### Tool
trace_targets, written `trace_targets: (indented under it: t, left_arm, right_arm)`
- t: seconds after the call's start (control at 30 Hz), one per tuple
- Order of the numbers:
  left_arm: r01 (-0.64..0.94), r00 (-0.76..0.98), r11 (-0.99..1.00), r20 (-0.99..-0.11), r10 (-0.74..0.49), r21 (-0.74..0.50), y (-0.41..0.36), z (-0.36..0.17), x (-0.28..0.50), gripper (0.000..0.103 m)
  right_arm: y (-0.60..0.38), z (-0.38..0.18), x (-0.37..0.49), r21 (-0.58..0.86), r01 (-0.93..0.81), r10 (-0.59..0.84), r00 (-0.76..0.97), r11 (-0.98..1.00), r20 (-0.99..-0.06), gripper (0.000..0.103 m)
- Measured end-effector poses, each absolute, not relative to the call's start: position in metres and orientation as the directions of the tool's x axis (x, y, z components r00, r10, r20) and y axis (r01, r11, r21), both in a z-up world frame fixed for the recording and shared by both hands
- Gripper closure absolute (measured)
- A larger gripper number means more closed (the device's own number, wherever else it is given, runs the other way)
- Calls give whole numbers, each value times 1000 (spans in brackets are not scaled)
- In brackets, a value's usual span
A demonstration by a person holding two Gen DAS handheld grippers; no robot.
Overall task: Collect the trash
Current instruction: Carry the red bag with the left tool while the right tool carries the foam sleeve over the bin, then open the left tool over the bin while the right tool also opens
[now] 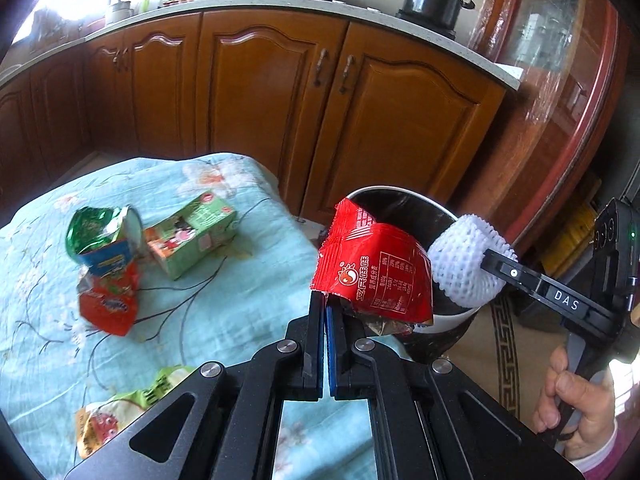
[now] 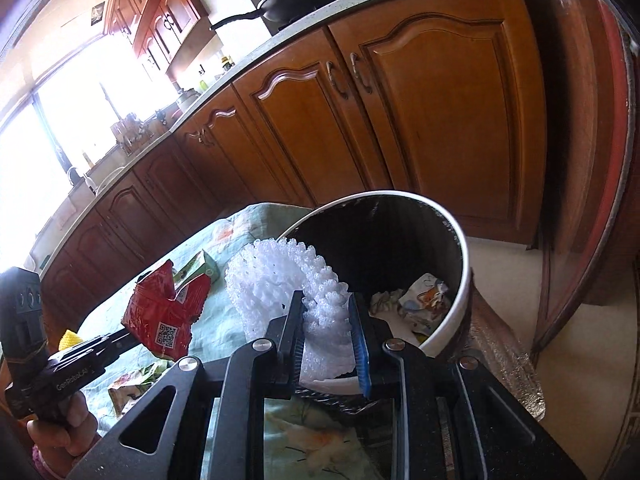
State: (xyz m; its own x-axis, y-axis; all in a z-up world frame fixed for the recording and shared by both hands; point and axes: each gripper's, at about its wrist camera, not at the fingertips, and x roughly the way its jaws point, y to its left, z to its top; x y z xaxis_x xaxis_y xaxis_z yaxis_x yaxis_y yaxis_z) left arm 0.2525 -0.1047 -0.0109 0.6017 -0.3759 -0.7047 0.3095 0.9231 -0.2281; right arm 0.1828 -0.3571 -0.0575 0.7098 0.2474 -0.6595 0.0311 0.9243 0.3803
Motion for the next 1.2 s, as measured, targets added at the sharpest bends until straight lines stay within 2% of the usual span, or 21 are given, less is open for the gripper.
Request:
trace_targets:
  t: [0.33,0.87,0.93,0.97,1.0,1.03,1.07,1.1,1.2]
  left_arm:
    - [354,575,914,-724,-380,-199,-148,-17,287,103]
    - [389,528,909,-773,-352,-148,-200,-41,327,103]
    - [390,524,909,-776,-351,-147,-201,-42,328,100]
    - [390,516,908,-780,-353,-153,-203,-44,329,98]
    - [389,510,908,-784,-355,-157,-203,-45,331,90]
    - [387,512,908,-783,-355,-159,-204,-44,329,81]
    - [386,520,909,-777,-354,-156,-204,-44,328,78]
    - [386,523,909,-775,-355,-156,-203,-43,326,74]
    - [386,524,908,-772,-359,-161,-199,-44,323,73]
  right_arm:
    - [-378,-56,195,323,69,182,708,944,-682,81]
    - [-387,-71,224,283,78,161,667,956,-728,78]
    - [-387,-72,227,284,75,166,661,956,-732,76]
    - [-387,-73,228,288,77,168,658,955,-734,70]
    - [-389,-74,229,292,78,171,657,953,-735,65]
    - [-389,-74,230,299,78,177,657,951,-733,55]
    - [-390,-75,229,306,78,182,659,949,-730,50]
    - [-391,-76,228,312,79,185,660,947,-728,49]
    - [-393,-77,224,329,83,194,664,941,-722,40]
